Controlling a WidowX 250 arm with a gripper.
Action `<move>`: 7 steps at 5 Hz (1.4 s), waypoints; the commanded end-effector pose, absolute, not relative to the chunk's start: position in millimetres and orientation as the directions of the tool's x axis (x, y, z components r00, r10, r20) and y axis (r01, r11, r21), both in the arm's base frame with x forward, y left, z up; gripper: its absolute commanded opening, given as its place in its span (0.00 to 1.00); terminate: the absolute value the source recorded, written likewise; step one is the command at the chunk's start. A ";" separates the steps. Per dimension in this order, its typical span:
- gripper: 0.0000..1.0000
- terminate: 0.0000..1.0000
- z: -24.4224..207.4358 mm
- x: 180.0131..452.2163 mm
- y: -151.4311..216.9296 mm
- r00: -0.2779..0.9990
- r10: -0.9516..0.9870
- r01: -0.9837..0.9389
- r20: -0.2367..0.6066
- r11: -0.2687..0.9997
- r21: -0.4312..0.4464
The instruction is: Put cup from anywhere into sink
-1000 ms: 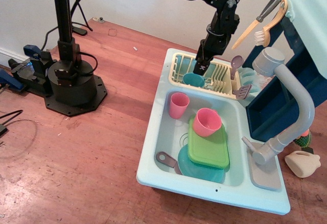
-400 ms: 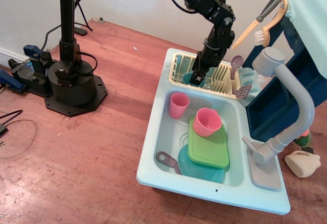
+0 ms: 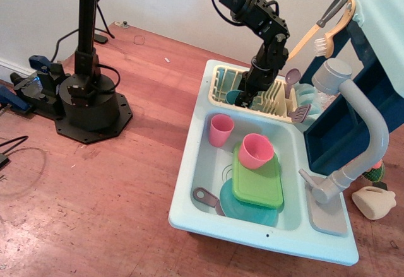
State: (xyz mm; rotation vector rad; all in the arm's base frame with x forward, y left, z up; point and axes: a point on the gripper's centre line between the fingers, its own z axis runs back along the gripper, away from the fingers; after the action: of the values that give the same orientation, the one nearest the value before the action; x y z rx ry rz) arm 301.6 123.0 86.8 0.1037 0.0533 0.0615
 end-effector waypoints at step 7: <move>0.00 0.00 169.8 338.4 119.0 0.964 -0.039 0.014 0.264 0.995 0.097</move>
State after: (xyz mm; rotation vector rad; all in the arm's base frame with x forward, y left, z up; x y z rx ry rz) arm 342.6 108.0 144.3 0.0227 -0.2669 -0.0258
